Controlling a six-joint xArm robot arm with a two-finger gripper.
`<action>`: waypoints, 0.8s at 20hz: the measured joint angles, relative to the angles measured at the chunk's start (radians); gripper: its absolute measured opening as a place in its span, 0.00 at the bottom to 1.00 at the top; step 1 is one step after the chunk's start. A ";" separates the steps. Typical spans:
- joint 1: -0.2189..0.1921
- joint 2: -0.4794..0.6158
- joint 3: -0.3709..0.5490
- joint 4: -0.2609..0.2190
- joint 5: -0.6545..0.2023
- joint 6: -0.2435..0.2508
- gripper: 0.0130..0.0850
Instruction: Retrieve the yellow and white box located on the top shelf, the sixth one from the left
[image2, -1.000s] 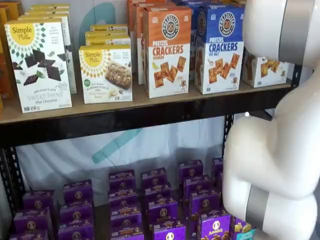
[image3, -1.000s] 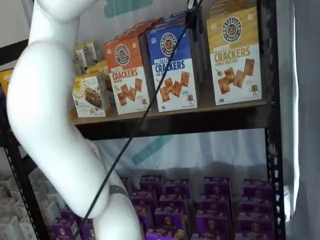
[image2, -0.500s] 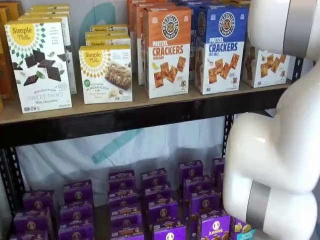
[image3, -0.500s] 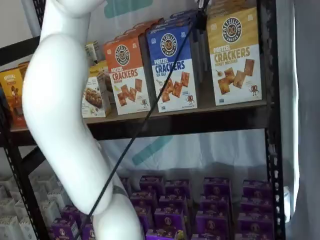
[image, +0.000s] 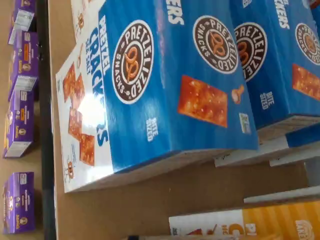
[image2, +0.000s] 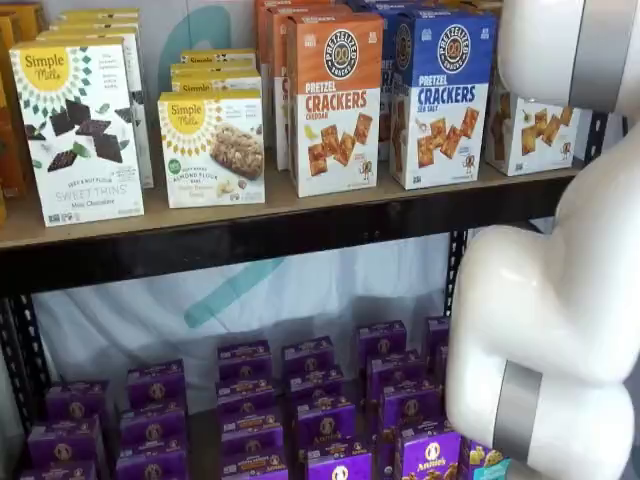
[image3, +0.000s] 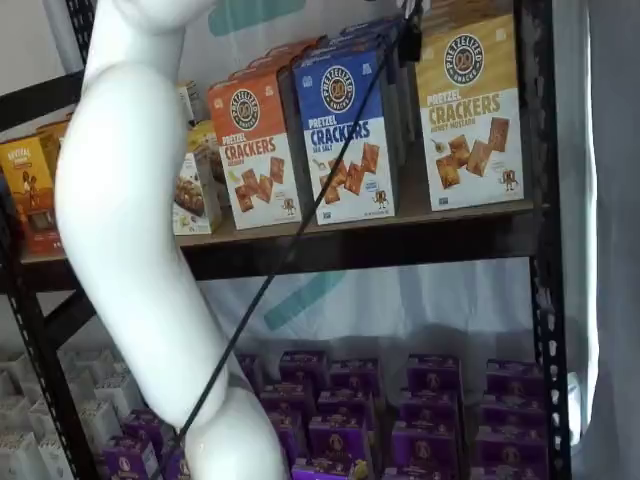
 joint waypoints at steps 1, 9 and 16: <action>0.005 0.006 -0.007 -0.009 -0.002 0.000 1.00; 0.037 0.057 -0.073 -0.090 0.027 0.007 1.00; 0.065 0.073 -0.083 -0.134 0.004 0.008 1.00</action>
